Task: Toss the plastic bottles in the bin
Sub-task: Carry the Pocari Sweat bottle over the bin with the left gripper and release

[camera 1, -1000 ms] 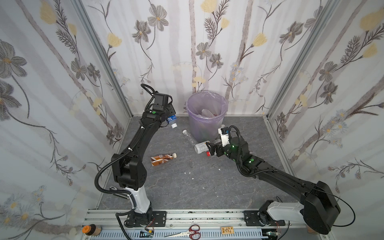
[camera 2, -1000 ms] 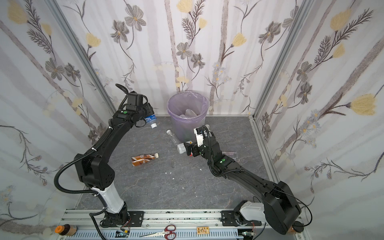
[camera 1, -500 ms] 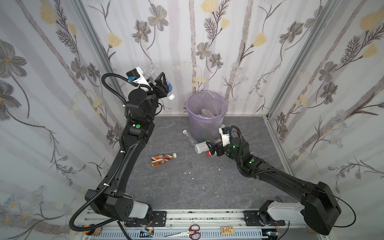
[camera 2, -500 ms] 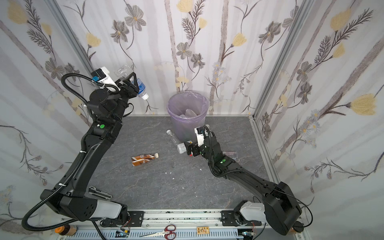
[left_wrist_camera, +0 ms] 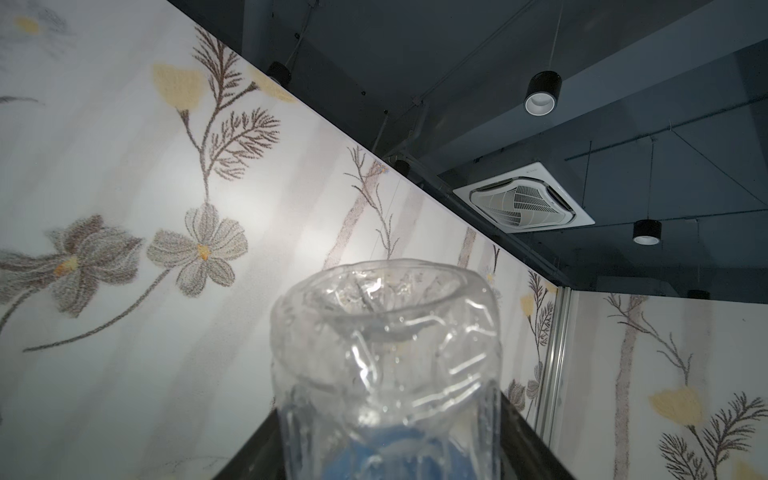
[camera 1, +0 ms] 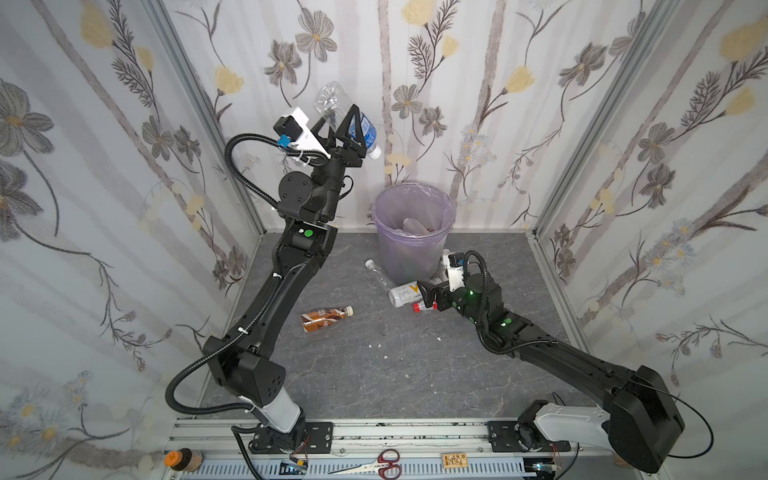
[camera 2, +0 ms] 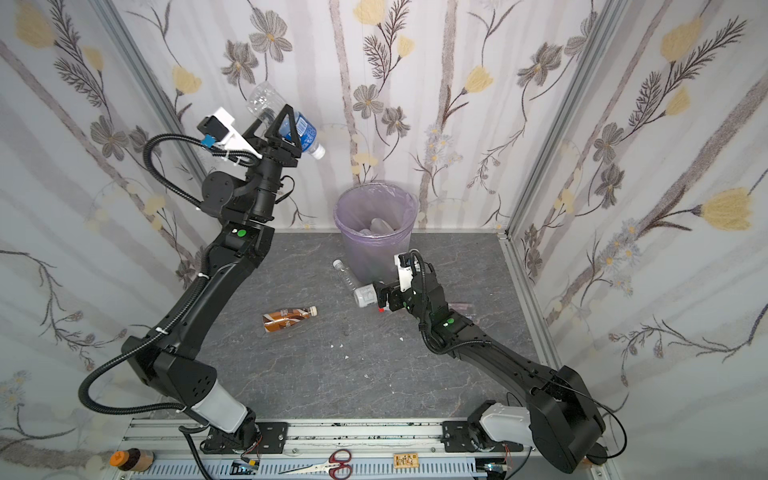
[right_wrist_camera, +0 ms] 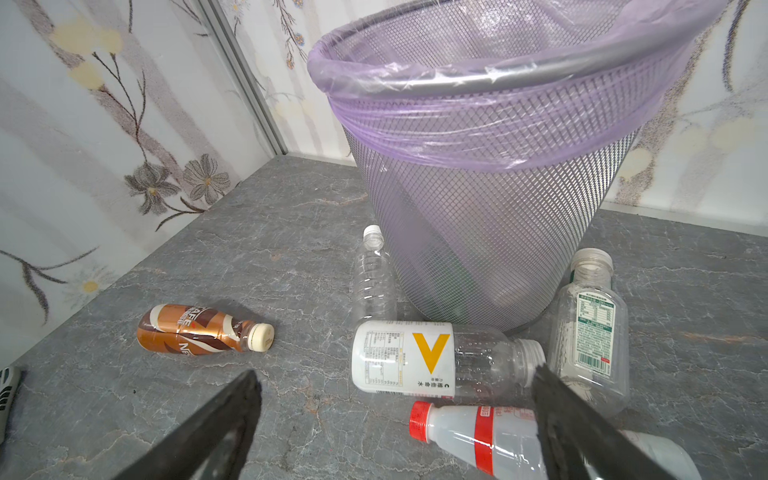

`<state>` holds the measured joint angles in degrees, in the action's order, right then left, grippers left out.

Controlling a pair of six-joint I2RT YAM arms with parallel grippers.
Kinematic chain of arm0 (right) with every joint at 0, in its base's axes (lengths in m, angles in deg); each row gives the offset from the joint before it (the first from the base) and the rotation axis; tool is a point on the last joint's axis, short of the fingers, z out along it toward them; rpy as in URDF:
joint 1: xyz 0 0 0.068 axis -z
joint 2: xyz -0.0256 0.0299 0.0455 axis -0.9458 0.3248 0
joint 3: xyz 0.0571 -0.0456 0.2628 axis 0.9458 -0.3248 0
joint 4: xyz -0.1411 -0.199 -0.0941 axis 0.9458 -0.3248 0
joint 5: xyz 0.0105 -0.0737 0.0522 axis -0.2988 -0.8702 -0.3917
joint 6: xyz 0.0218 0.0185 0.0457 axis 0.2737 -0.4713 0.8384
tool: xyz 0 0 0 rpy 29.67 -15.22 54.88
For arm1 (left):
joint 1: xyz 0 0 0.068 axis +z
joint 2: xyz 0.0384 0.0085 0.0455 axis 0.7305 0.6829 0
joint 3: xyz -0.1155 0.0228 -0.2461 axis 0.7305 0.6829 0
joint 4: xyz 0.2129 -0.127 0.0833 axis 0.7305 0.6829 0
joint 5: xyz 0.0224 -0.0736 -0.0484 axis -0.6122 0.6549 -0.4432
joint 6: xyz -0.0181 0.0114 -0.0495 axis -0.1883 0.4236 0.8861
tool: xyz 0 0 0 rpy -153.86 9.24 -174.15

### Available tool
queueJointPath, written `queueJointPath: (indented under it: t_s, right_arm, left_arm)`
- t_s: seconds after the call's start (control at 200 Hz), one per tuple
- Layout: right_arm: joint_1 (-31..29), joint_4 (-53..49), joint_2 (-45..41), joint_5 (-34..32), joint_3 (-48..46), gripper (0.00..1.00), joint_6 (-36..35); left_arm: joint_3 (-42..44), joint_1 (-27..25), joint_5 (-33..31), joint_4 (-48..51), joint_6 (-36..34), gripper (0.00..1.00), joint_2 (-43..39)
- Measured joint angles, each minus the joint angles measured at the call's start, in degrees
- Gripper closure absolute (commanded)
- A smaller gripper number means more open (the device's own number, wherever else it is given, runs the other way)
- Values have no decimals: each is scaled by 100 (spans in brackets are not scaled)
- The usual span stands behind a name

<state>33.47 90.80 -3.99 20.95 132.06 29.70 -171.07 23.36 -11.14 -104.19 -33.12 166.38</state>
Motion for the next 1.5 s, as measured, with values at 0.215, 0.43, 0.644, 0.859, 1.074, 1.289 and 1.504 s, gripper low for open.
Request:
queueJointPath:
  t_s: [0.215, 0.43, 0.644, 0.859, 1.074, 1.289, 1.504]
  right_arm:
    - [50, 4, -131, 4, -61, 0, 7]
    - [96, 42, -177, 33, -98, 0, 50]
    - [92, 42, -177, 63, -98, 0, 90]
    - [98, 42, -234, 44, -101, 0, 90]
    - [422, -24, -236, -179, -101, 0, 352]
    - [1189, -245, -387, -542, -463, 0, 1073]
    - [1537, -811, -461, -1239, -579, 0, 1840]
  left_arm:
    - [-1451, -157, 437, 1746, 258, 0, 1508]
    - [-1392, -269, 544, 2194, 96, 0, 1266]
    - [-1300, -291, 509, 2225, -4, 0, 1141]
    - [-1270, -326, 507, 2330, -9, 0, 1143]
    - [-1016, -350, 542, 2356, -24, 0, 1043]
    - [-433, -385, 562, 2367, -7, 0, 654]
    - [225, -654, 485, 2365, -7, 0, 328]
